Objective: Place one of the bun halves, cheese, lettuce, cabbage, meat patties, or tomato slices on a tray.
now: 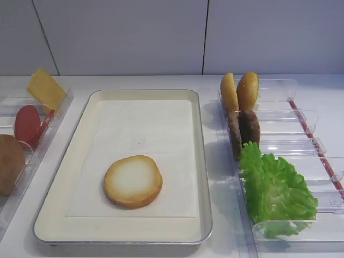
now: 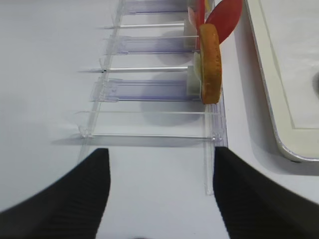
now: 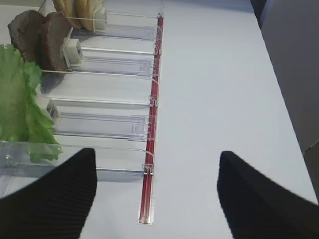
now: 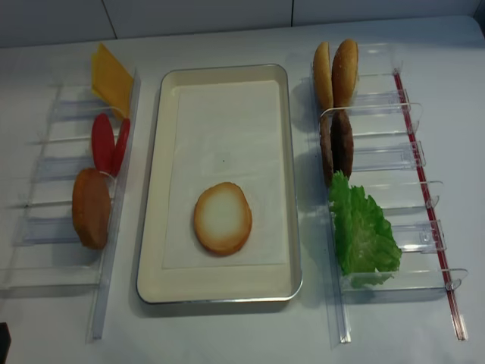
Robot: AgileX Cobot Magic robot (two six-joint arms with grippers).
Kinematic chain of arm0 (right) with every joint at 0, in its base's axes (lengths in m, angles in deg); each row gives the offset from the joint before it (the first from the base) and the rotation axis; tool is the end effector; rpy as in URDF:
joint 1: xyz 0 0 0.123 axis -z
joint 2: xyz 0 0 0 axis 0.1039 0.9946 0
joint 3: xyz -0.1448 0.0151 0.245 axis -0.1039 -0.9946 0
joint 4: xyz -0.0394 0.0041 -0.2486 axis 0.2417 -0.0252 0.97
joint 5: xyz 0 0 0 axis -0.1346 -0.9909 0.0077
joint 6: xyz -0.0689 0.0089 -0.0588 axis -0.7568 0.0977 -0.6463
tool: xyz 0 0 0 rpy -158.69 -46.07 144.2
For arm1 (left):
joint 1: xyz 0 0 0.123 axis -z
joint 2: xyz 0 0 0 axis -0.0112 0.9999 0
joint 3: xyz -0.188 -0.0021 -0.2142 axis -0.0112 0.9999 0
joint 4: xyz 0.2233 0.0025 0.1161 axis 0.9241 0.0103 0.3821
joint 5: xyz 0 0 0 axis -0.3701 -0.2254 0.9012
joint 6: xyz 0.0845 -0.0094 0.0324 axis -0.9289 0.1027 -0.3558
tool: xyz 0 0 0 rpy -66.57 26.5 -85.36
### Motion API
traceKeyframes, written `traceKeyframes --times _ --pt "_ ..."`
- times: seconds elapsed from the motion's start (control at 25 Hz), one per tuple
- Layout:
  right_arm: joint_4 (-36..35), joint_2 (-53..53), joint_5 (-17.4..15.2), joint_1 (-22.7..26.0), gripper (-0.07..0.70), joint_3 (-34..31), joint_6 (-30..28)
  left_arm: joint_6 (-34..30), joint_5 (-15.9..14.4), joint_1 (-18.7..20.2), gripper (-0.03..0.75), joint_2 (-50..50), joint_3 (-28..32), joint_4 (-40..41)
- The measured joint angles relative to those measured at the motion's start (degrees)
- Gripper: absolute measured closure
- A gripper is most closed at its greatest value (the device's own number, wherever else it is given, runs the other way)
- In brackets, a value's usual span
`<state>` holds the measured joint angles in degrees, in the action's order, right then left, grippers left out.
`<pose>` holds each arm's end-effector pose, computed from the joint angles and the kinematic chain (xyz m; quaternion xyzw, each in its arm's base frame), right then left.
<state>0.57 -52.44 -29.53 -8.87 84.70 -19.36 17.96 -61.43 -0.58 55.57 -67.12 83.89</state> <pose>-0.0079 0.0014 0.2638 -0.0279 0.8747 0.0205 0.4835 -0.0126 0.0095 0.2649 -0.0523 0.8802 0.0433 0.4697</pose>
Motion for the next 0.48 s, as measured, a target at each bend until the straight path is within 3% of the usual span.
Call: traceKeyframes --times 0.48 --pt "0.0 0.0 0.0 0.0 0.113 0.0 0.0 0.0 0.0 0.6 0.278 0.0 0.0 0.0"
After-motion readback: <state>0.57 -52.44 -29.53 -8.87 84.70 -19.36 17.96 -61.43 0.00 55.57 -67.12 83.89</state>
